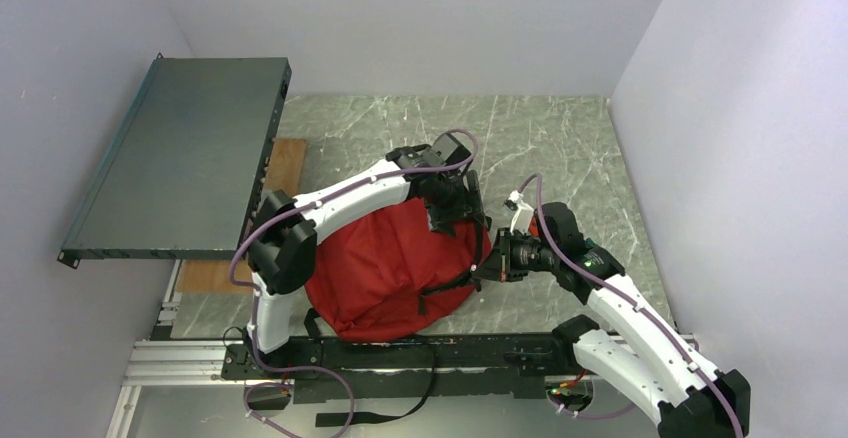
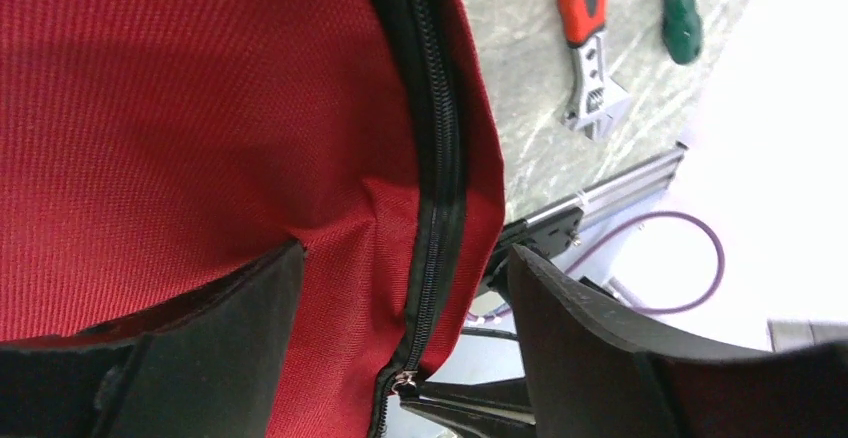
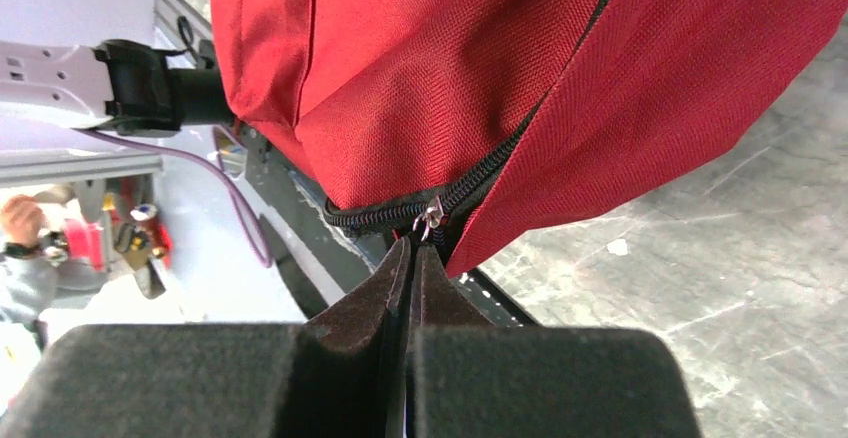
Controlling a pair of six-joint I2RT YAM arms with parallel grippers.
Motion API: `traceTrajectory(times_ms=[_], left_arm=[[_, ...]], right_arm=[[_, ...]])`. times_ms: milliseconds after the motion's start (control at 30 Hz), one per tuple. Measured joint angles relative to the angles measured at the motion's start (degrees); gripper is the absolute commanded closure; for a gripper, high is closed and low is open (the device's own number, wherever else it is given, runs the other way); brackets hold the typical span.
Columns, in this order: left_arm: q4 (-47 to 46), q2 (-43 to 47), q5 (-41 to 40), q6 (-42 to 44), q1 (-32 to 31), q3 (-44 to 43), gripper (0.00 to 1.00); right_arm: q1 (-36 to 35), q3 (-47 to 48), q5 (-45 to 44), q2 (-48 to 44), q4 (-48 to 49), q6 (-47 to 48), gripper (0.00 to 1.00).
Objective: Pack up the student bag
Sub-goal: Zip the student bag at the center of the board.
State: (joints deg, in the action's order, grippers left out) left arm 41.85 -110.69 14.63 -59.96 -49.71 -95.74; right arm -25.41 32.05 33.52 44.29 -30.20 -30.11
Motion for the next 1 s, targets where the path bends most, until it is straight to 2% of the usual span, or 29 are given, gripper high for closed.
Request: traceTrajectory(times_ms=[33,133,167,200,267,367,433,533,700,800,900,1000], left_arm=[[1.7,-1.0,-0.9,-0.5,-0.4,-1.6,0.34],[5.9,-2.8,-3.5,-1.4,-1.1,-5.9,0.65],[6.1,-2.8,-4.1,-1.7,-1.2,-6.3,0.72],[6.0,-2.8,-4.7,-1.4,-1.2,-6.5,0.74],[5.7,-2.8,-5.4,-0.9,-1.2,-6.7,0.70],[4.2,-2.9,-5.3,-0.3,-1.0,-6.6,0.47],[0.8,-2.7,-4.7,0.5,-0.9,-5.4,0.38],[-2.3,-2.2,-4.1,0.8,-0.9,-2.9,0.32],[-0.6,-2.2,-5.9,0.2,-2.0,-3.9,0.33],[3.5,-3.6,-8.7,-1.0,-3.5,-8.0,0.36],[8.8,-7.7,-12.6,-1.8,-5.3,-16.9,0.49],[12.2,-11.2,-16.5,-2.6,-6.3,-22.9,0.70]], right_arm=[[-0.2,0.2,-0.5,0.0,-0.3,0.8,1.00],[-1.3,0.5,-1.9,-0.3,-0.8,1.9,1.00],[-1.9,0.5,-2.3,-0.5,-0.8,2.1,1.00],[-3.0,0.5,-3.1,-0.9,-0.8,2.1,1.00],[-4.9,0.5,-4.2,-1.5,-0.7,2.0,1.00],[-7.4,0.5,-6.3,-2.5,-0.5,1.3,1.00],[-8.8,0.5,-7.5,-3.0,-0.5,0.9,1.00],[-9.9,0.5,-9.3,-3.5,-0.6,0.5,1.00],[-10.6,0.5,-11.0,-3.9,-0.7,0.3,1.00],[-10.9,0.8,-12.1,-3.7,-1.5,0.5,1.00],[-11.1,1.5,-12.9,-3.3,-2.1,0.7,1.00],[-11.6,2.0,-13.8,-3.1,-2.8,0.8,1.00]])
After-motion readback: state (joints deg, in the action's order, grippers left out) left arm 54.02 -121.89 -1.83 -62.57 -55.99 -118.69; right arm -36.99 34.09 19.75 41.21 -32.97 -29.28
